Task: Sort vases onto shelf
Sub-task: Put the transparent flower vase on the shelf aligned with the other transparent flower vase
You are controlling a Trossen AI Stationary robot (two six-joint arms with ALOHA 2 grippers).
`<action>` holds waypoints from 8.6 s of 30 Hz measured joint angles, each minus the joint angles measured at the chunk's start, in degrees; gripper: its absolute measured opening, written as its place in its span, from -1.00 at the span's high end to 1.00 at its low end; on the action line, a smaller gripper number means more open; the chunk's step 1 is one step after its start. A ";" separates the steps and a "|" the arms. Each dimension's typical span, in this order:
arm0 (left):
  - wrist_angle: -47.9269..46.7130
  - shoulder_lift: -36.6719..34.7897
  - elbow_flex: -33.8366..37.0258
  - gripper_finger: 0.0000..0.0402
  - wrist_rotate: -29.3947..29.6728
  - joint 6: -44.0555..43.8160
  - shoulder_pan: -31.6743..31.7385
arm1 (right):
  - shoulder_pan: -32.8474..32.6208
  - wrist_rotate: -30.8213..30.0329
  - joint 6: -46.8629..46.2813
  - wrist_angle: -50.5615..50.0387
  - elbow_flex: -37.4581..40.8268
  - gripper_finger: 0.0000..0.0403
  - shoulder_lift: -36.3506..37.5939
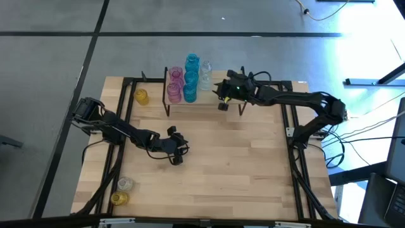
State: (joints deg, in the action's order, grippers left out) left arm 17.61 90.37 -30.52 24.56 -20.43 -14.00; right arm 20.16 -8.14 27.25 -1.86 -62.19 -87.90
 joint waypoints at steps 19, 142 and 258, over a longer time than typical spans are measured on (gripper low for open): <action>-41.44 -1.57 -23.36 0.35 -8.81 -3.50 -1.62 | -27.13 14.12 -4.01 -11.08 9.41 0.39 4.69; -77.23 0.95 -43.01 0.81 -10.07 -10.20 -2.78 | -34.60 -2.97 -18.91 -8.27 18.93 0.39 3.96; -7.38 -9.07 1.14 0.32 3.53 1.60 -5.54 | -26.62 16.40 -26.87 45.45 6.16 -0.14 -27.81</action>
State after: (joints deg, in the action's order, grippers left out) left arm 10.23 81.30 -29.39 28.09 -18.83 -19.54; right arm -6.45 8.26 0.39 43.59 -56.03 -115.71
